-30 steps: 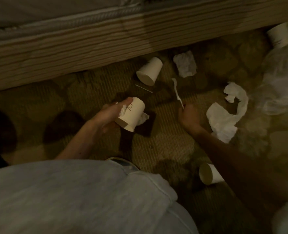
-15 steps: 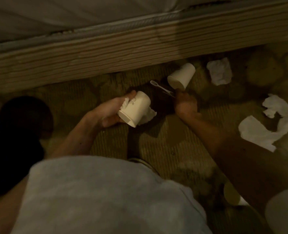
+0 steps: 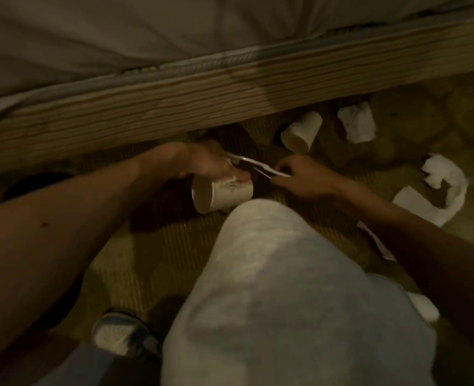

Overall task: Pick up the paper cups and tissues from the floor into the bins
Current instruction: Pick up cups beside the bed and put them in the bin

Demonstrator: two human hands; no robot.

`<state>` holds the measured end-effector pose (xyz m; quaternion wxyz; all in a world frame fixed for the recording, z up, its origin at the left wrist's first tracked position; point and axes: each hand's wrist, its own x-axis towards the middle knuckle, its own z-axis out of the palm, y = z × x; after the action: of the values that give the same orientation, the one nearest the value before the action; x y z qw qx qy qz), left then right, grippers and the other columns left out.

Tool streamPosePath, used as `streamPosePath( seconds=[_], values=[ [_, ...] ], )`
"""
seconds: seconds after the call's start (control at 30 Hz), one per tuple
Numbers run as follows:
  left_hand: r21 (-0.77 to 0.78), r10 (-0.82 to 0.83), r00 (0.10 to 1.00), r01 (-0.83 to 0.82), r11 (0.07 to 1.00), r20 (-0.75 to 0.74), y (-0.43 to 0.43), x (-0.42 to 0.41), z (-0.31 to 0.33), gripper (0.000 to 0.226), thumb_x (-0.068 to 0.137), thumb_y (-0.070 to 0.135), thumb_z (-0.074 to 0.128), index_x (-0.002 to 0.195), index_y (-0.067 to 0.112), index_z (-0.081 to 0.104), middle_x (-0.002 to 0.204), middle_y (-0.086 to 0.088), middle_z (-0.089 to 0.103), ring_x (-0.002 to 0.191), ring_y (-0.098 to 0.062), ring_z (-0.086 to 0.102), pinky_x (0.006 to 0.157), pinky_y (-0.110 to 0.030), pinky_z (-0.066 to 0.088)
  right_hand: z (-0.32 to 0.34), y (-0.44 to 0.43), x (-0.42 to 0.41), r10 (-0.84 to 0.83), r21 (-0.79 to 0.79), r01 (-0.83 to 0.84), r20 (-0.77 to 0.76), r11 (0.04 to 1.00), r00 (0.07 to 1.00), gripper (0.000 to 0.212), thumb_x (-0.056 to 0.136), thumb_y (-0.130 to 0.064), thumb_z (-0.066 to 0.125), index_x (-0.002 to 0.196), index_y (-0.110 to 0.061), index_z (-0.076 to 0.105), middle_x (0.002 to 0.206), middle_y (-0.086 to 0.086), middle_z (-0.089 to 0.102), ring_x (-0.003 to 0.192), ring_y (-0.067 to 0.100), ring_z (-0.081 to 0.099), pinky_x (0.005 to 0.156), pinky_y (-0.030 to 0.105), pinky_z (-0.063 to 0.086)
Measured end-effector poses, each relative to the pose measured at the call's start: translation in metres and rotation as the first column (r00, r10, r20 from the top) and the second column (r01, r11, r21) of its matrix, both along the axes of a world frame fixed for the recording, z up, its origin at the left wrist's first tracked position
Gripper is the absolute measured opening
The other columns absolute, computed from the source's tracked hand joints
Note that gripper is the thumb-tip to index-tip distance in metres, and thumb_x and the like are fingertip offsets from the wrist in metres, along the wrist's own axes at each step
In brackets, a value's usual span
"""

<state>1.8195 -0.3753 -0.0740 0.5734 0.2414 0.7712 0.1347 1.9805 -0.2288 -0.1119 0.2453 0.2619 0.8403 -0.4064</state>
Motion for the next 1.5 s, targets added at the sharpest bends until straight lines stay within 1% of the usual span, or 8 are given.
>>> streamPosePath(
  seconds=[0.2,0.37,0.57,0.87,1.07,1.17,1.3,1.5],
  values=[
    [0.164,-0.209,0.946,0.254,0.953,-0.250,-0.038,-0.004,0.101,0.044,0.077,0.060,0.072,0.098,0.021,0.067,0.093,0.007,0.068,0.086,-0.012,0.064,0.066,-0.028,0.047,0.119,-0.029,-0.021,0.063,-0.136,-0.069,-0.050,0.988,0.997,0.020,0.096,-0.027,0.059,0.087,-0.012,0.069,0.057,-0.007,0.060,0.049,0.000,0.051,0.044,0.010,0.038],
    [0.389,0.031,0.850,0.208,0.897,-0.526,-0.131,-0.022,0.197,0.045,0.070,0.065,0.070,0.080,0.022,0.066,0.071,0.013,0.069,0.066,0.000,0.064,0.053,-0.020,0.045,0.209,-0.095,-0.064,0.063,-0.180,-0.104,-0.219,0.978,0.974,0.024,0.097,-0.025,0.057,0.082,-0.008,0.064,0.057,-0.003,0.053,0.046,0.005,0.043,0.045,0.020,0.036],
    [0.667,0.396,0.727,0.112,0.737,-0.561,-0.287,-0.034,0.275,0.046,0.071,0.063,0.071,0.076,0.018,0.064,0.069,0.002,0.067,0.061,-0.010,0.063,0.053,-0.034,0.050,0.290,-0.216,-0.124,0.123,-0.192,-0.254,-0.515,0.948,0.848,0.025,0.097,-0.021,0.056,0.081,-0.002,0.059,0.061,0.008,0.053,0.041,0.009,0.042,0.041,0.023,0.037],
    [0.651,0.805,0.364,-0.473,0.593,-0.469,-0.469,-0.028,0.156,0.039,0.074,0.057,0.076,0.080,0.020,0.064,0.074,0.004,0.068,0.067,-0.007,0.065,0.062,-0.034,0.053,0.229,-0.405,-0.224,0.690,0.195,-0.673,-0.363,0.714,0.626,0.021,0.093,-0.023,0.055,0.073,-0.016,0.059,0.066,-0.001,0.062,0.058,0.008,0.059,0.052,0.025,0.042],
    [0.401,0.702,0.405,-0.608,0.686,-0.586,-0.493,-0.029,0.073,0.029,0.087,0.056,0.063,0.088,0.028,0.055,0.085,0.006,0.063,0.090,-0.019,0.064,0.067,-0.030,0.041,0.171,-0.435,-0.231,0.755,0.195,-0.731,-0.225,0.654,0.615,0.015,0.093,-0.025,0.056,0.086,-0.015,0.066,0.084,0.005,0.068,0.076,0.020,0.064,0.057,0.026,0.045],
    [0.343,0.680,0.387,-0.646,0.682,-0.623,-0.493,-0.018,0.057,0.048,0.093,0.059,0.051,0.120,0.021,0.062,0.121,-0.003,0.064,0.117,-0.022,0.057,0.094,-0.037,0.046,0.153,-0.431,-0.221,0.740,0.145,-0.727,-0.193,0.671,0.644,0.016,0.093,-0.025,0.057,0.078,-0.021,0.062,0.078,0.000,0.065,0.068,0.012,0.061,0.055,0.024,0.044],
    [0.658,0.923,0.132,-0.665,0.354,-0.363,-0.495,-0.016,0.080,0.062,0.094,0.053,0.054,0.148,0.027,0.038,0.137,0.003,0.053,0.126,-0.013,0.051,0.105,-0.036,0.043,0.144,-0.431,-0.219,0.783,0.170,-0.767,-0.203,0.619,0.587,0.015,0.092,-0.025,0.056,0.081,-0.018,0.064,0.077,0.001,0.066,0.071,0.017,0.063,0.060,0.029,0.047],
    [0.650,0.867,0.239,-0.582,0.488,-0.437,-0.504,-0.005,0.098,0.010,0.094,0.026,0.065,0.097,0.029,0.074,0.089,0.018,0.071,0.089,0.008,0.064,0.076,-0.013,0.047,0.140,-0.466,-0.225,0.909,0.186,-0.899,-0.212,0.397,0.358,0.017,0.090,-0.036,0.063,0.097,-0.021,0.064,0.091,-0.002,0.064,0.082,0.015,0.062,0.064,0.026,0.044]
  ],
)
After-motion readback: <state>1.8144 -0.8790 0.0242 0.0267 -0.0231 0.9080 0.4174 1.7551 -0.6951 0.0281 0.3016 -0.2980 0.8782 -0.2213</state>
